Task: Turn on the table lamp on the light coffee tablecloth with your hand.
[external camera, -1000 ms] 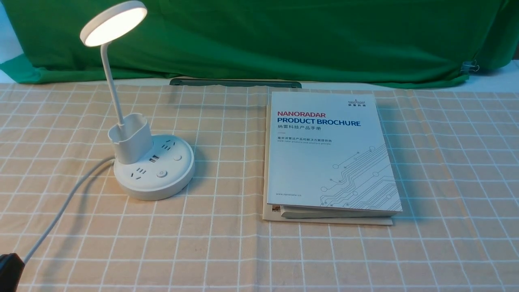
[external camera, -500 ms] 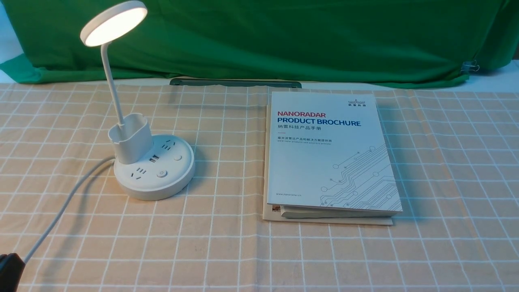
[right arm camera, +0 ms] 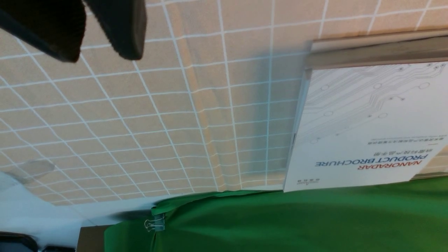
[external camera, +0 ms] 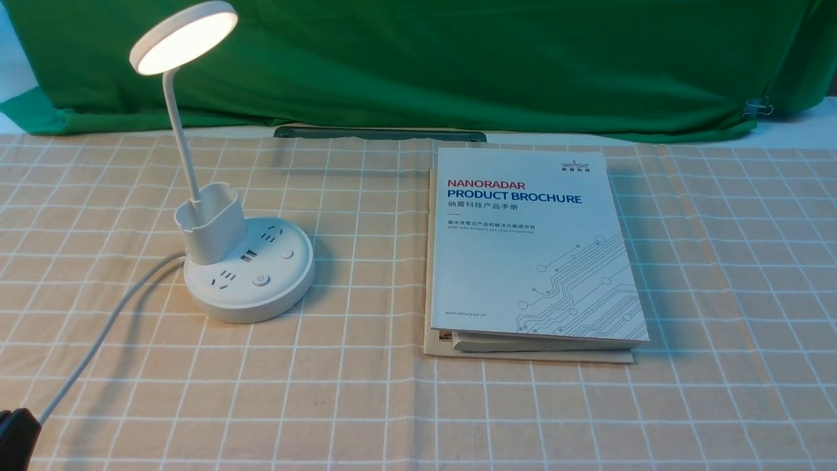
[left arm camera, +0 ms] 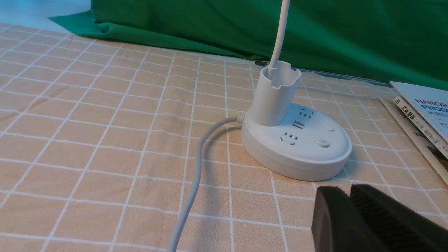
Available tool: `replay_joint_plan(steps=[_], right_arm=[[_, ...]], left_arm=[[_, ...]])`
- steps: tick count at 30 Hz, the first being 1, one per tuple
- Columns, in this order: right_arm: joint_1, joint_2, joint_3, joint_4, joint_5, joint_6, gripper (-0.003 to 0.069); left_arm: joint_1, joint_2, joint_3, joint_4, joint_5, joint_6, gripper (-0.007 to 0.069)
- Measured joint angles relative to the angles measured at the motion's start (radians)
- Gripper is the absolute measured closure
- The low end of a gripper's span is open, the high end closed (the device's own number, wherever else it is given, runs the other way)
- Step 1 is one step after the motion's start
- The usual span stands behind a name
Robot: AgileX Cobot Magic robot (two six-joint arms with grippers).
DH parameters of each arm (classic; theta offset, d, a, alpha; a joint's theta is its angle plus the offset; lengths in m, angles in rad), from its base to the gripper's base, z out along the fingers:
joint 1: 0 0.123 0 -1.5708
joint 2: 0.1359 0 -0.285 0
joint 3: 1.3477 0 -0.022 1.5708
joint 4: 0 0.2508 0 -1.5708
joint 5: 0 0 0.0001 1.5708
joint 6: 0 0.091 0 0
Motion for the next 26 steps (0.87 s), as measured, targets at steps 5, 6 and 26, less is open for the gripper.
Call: replay_joint_plan(steps=[5,6,26], right_arm=[[0.0,0.0,0.0,0.0,0.001,0.0,0.0418],[0.0,0.0,0.0,0.0,0.001,0.0,0.0418],[0.0,0.0,0.0,0.0,0.0,0.0,0.0418]], left_arm=[[0.0,0.0,0.0,0.001,0.0,0.0,0.0538],[0.0,0.0,0.0,0.001,0.0,0.0,0.0537],[0.0,0.0,0.0,0.001,0.0,0.003,0.0524]])
